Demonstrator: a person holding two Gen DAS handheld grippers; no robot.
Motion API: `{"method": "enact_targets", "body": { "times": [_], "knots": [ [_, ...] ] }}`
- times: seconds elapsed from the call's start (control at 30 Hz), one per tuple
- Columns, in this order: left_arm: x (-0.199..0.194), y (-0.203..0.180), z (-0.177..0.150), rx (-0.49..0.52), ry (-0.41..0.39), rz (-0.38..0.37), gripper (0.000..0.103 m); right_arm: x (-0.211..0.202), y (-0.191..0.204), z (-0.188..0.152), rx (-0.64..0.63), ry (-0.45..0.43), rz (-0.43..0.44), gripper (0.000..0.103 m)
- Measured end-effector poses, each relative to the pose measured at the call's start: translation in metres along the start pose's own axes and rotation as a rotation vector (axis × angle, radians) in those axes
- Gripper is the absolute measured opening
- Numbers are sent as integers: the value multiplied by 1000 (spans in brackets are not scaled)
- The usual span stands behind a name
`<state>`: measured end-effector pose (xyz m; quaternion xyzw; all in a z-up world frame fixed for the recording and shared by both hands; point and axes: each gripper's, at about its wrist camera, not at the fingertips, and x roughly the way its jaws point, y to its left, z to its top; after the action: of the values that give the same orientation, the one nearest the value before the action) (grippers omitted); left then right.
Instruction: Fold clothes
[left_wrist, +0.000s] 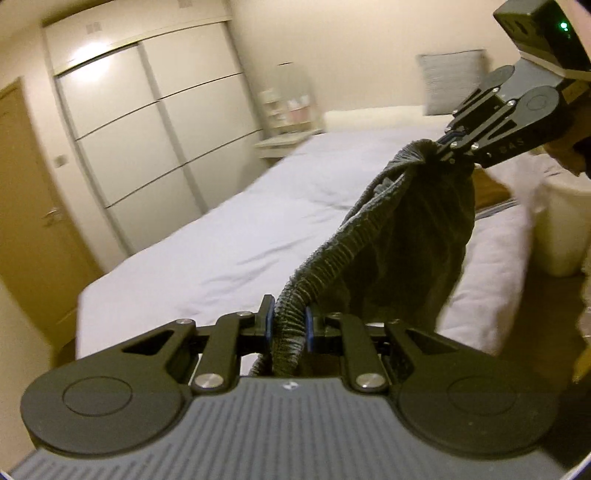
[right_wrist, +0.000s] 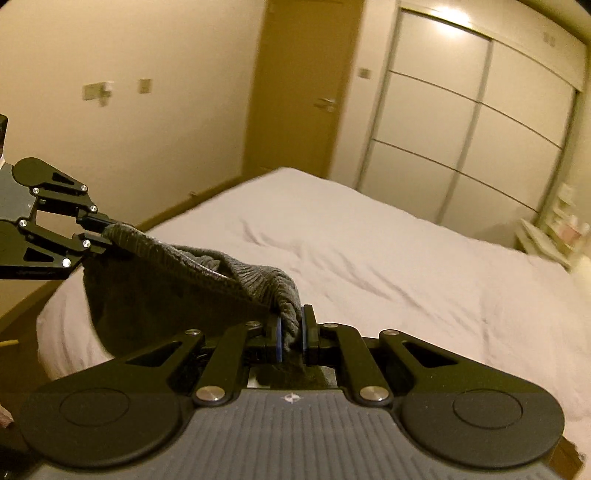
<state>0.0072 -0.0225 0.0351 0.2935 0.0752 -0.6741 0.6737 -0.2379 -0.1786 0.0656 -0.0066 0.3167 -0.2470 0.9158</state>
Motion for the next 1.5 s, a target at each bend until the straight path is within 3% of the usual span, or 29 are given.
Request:
{"method": "enact_targets", "body": {
  "times": [0.13,0.23,0.3,0.4,0.5,0.57,0.63,0.73,0.9,1.13,1.2,1.27,1.33,1.37,1.4,1.43,1.5],
  "knots": [
    [33,-1,35,37,-11,-94,13,-12,-46,5,0,17,-43,8],
    [88,8,58,42,6,-121,14,30,-98,12,25,63,-18,8],
    [137,10,68,28,38,-126,14,76,-134,10,48,108,11,8],
    [252,26,67,-71,141,-112,18,176,-205,-6,127,202,71,11],
    [380,50,44,-236,309,-50,29,293,-268,-35,200,314,78,52],
    [439,64,25,-309,399,-17,28,349,-291,-51,197,371,50,52],
    [470,75,10,-354,452,32,29,374,-311,-63,237,378,87,52],
    [476,77,-14,-445,503,53,38,393,-320,-80,286,419,109,56],
    [471,60,-64,-602,611,21,40,409,-312,-136,382,562,141,60],
    [519,55,-112,-794,725,-120,41,420,-308,-197,584,634,147,62],
    [525,60,-118,-879,728,-168,38,428,-310,-199,630,610,135,62],
    [527,66,-116,-946,710,-212,6,436,-314,-199,670,586,116,62],
    [522,73,-108,-940,678,-212,3,447,-316,-198,667,606,113,61],
    [518,77,-102,-914,658,-200,2,453,-316,-198,664,618,113,55],
    [513,81,-96,-889,638,-188,2,459,-317,-199,660,631,112,26],
    [509,86,-90,-864,618,-175,2,465,-318,-199,657,643,111,9],
    [499,98,-69,-824,560,-138,2,462,-319,-187,610,641,113,7]
  ]
}}
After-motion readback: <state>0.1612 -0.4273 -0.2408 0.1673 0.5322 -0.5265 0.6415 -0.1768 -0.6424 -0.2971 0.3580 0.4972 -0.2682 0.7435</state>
